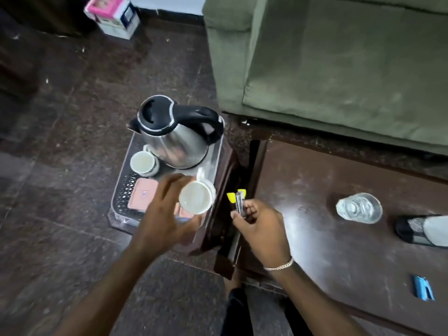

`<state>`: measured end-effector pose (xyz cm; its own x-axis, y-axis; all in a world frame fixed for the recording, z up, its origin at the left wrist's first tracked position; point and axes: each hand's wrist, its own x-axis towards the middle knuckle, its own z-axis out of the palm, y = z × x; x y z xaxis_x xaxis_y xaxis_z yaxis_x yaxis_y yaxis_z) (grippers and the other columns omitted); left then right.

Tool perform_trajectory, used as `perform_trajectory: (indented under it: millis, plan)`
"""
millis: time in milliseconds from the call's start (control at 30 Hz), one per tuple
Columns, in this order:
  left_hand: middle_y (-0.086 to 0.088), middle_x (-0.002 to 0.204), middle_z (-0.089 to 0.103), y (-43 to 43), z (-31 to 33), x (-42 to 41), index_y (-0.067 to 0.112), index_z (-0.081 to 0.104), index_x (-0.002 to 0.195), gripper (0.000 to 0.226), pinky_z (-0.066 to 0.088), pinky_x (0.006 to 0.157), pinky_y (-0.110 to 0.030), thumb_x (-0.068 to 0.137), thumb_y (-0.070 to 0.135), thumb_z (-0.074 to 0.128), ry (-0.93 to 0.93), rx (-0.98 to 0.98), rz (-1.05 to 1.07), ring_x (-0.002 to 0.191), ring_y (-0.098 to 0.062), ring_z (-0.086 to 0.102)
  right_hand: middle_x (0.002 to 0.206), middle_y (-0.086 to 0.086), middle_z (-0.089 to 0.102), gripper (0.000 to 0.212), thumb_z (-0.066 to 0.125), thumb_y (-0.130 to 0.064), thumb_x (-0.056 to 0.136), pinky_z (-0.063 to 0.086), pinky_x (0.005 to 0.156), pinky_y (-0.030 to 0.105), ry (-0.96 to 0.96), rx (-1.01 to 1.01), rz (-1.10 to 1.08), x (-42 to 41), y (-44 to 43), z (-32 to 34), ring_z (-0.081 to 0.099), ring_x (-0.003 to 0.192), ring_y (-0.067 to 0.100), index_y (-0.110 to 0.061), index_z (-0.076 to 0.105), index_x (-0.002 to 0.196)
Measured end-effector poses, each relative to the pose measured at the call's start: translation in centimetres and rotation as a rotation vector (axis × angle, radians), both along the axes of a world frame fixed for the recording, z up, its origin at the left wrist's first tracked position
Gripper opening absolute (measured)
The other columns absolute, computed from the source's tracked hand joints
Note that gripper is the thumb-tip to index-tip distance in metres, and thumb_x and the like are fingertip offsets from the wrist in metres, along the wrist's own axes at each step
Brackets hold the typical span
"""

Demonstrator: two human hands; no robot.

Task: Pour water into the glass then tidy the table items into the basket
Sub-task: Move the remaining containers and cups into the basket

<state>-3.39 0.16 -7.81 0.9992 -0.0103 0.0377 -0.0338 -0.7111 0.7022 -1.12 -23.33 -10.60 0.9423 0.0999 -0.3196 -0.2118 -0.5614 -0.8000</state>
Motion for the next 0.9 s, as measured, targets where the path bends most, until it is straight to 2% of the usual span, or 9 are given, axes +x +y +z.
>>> perform_trajectory:
  millis: [100,200,267,367,400,467,567,733,900]
  plan:
    - [0.003,0.137,0.048,5.1,1.0,1.4,0.016,0.054,0.139,0.074,0.056,0.100,-0.045,0.072,0.034,0.080,0.030,0.019,-0.011,0.126,-0.015,0.055,0.081,-0.005,0.071,0.030,0.067,-0.048,0.079,0.055,0.073,0.040,-0.018,0.006,0.036,0.6,5.8,1.3,0.067,0.077,0.016,-0.020,0.070,0.089]
    - [0.005,0.138,0.050,8.7,1.5,2.8,0.017,0.053,0.140,0.076,0.057,0.099,-0.046,0.071,0.040,0.076,0.037,0.050,-0.052,0.125,-0.016,0.056,0.079,0.000,0.069,0.028,0.073,-0.042,0.081,0.052,0.072,0.038,-0.037,-0.035,0.113,0.2,10.3,2.2,0.066,0.077,0.022,-0.015,0.067,0.082]
    - [0.009,0.136,0.051,10.2,2.0,3.9,0.020,0.053,0.142,0.079,0.055,0.100,-0.039,0.071,0.045,0.076,0.031,0.086,-0.092,0.122,-0.016,0.058,0.083,0.003,0.069,0.027,0.069,-0.042,0.084,0.047,0.070,0.037,-0.046,-0.118,0.188,-0.2,12.9,2.4,0.065,0.081,0.027,-0.016,0.062,0.081]
    - [0.021,0.132,0.049,10.6,2.9,6.0,0.024,0.053,0.142,0.079,0.044,0.098,-0.022,0.071,0.053,0.075,0.001,0.136,-0.178,0.119,-0.011,0.055,0.099,0.006,0.071,0.030,0.061,-0.045,0.089,0.046,0.074,0.039,-0.020,-0.243,0.275,-0.6,15.5,2.6,0.066,0.095,0.033,-0.016,0.063,0.095]
    - [0.019,0.134,0.052,10.6,3.1,6.7,0.025,0.053,0.141,0.079,0.045,0.098,-0.023,0.071,0.053,0.074,0.001,0.152,-0.209,0.120,-0.012,0.056,0.104,0.007,0.070,0.030,0.059,-0.044,0.091,0.047,0.076,0.040,-0.017,-0.260,0.294,-0.7,16.4,2.7,0.066,0.097,0.034,-0.016,0.063,0.102]
    - [0.012,0.138,0.057,10.8,3.2,7.8,0.025,0.054,0.140,0.078,0.052,0.097,-0.035,0.069,0.050,0.074,0.040,0.180,-0.264,0.120,-0.017,0.061,0.109,0.011,0.069,0.033,0.056,-0.038,0.095,0.049,0.078,0.043,-0.026,-0.275,0.337,-0.8,18.4,2.7,0.066,0.100,0.037,-0.014,0.057,0.119]
    - [0.004,0.134,0.061,10.2,2.5,8.7,0.019,0.056,0.141,0.077,0.058,0.087,-0.044,0.069,0.039,0.078,0.075,0.219,-0.323,0.113,-0.023,0.066,0.113,0.017,0.064,0.038,0.048,-0.023,0.102,0.049,0.074,0.045,-0.030,-0.328,0.417,-1.0,20.9,2.2,0.068,0.099,0.041,-0.008,0.047,0.136]
    - [-0.006,0.128,0.061,8.8,0.4,9.7,0.012,0.053,0.144,0.076,0.058,0.082,-0.048,0.076,0.039,0.075,0.100,0.355,-0.391,0.107,-0.030,0.066,0.120,0.026,0.061,0.033,0.043,-0.005,0.100,0.039,0.067,0.042,0.016,-0.344,0.443,-0.1,22.9,1.1,0.068,0.097,0.046,-0.004,0.059,0.129]
    - [-0.009,0.137,0.052,7.2,-1.1,10.9,0.011,0.038,0.152,0.081,0.056,0.084,-0.052,0.085,0.044,0.069,0.191,0.587,-0.438,0.112,-0.038,0.065,0.130,0.027,0.060,0.034,0.045,-0.001,0.100,0.050,0.081,0.046,0.052,-0.317,0.464,0.5,23.2,-0.3,0.065,0.109,0.043,-0.004,0.059,0.131]
